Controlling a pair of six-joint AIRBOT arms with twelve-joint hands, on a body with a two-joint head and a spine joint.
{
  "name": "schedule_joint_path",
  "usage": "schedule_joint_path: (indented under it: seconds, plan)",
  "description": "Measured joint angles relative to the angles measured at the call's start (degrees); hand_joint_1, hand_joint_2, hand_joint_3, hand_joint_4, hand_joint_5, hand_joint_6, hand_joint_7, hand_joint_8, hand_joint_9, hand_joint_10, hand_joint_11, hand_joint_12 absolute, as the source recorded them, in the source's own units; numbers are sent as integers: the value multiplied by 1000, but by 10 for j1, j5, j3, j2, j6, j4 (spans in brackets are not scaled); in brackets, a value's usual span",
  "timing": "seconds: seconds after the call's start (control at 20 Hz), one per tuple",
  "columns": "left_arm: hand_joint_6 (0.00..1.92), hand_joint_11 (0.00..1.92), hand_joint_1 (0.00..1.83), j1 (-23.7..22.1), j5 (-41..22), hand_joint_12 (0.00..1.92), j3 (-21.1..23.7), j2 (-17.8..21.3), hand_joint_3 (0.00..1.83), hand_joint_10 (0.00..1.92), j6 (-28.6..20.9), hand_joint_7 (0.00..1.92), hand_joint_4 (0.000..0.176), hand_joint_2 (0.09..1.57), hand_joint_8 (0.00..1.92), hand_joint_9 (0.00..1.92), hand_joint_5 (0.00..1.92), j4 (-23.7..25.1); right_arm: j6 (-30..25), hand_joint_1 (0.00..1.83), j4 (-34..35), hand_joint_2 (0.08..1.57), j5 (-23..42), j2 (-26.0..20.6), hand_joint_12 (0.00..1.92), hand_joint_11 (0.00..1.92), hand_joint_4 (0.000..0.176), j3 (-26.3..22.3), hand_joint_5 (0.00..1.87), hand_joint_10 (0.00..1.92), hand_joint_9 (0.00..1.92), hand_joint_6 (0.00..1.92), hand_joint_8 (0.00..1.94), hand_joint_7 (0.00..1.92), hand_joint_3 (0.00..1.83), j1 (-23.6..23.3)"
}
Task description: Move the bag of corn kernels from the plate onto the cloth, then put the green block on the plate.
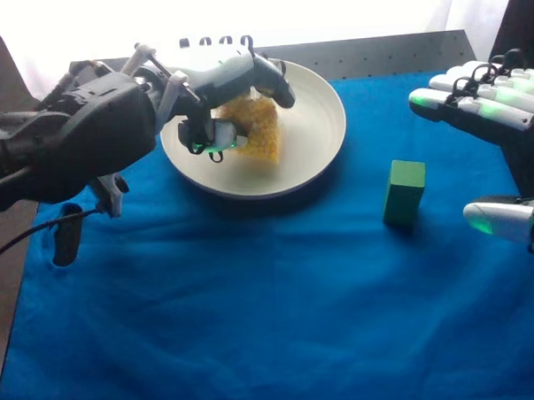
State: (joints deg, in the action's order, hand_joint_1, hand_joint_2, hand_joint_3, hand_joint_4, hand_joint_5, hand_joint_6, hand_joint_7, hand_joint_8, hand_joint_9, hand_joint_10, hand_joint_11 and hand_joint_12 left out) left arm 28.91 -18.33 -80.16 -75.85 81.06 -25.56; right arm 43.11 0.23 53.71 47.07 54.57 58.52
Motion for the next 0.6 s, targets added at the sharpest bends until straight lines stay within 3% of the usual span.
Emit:
schedule_joint_path:
  seconds: [0.1,0.15,0.2,0.25,0.3,0.35,0.4,0.45,0.5,0.55,0.6]
  plan:
    - [626,294,1589,0,-40,1898,45,35,0,1762,0,214,0,1287,706,483,352,26,-3,454,2,1323,1,0,0,0,55,0,0,0,0,0,0,0,0,3]
    - [772,332,1598,0,-68,1907,69,55,0,1793,1,154,0,1298,686,451,307,37,-5,517,2,1322,0,0,0,0,35,0,0,0,0,0,0,0,0,3]
    - [1047,411,1624,5,-99,1748,94,75,0,1797,-2,73,0,1302,583,410,140,57,-7,481,2,1326,0,0,0,0,42,0,0,0,0,0,0,0,0,4]
    - [1031,385,1599,14,-129,1718,118,94,0,1805,-9,63,0,1311,610,423,137,75,-9,422,2,1337,2,0,0,0,61,0,0,0,0,0,0,0,6,7]
    - [1031,385,1599,25,-147,1718,138,110,0,1805,-14,63,0,1311,610,423,137,87,-10,422,3,1337,1,0,0,0,61,0,0,0,0,0,0,0,6,7]
    - [910,313,1591,40,-165,1744,162,128,0,1752,-23,148,0,1290,753,473,190,106,-10,449,4,1343,0,-1,0,0,65,0,0,0,0,0,0,0,6,10]
    - [842,261,1588,71,-194,1781,194,153,0,1758,-50,189,0,1293,846,470,214,129,-10,455,6,1351,-1,-1,0,0,57,-1,0,0,0,0,0,0,9,10]
    - [800,267,1319,96,-209,1773,210,167,2,1515,-81,249,0,1299,916,357,229,149,-10,499,7,1351,0,-1,0,0,42,-1,0,0,0,0,0,0,7,10]
    - [754,353,1160,127,-229,1794,226,181,5,1463,-120,198,0,1325,939,320,206,165,-11,486,9,1350,0,-2,0,0,53,-2,0,0,0,0,0,0,5,10]
    - [722,379,1104,153,-242,1864,242,197,8,1498,-149,141,0,1352,930,259,197,173,-11,482,9,1346,0,-2,0,0,52,-2,0,0,0,0,0,0,3,10]
    - [606,312,991,178,-264,1816,260,212,5,1429,-160,155,0,1379,889,242,247,174,-11,482,10,1347,0,-3,0,0,22,-3,0,0,0,0,0,0,3,10]
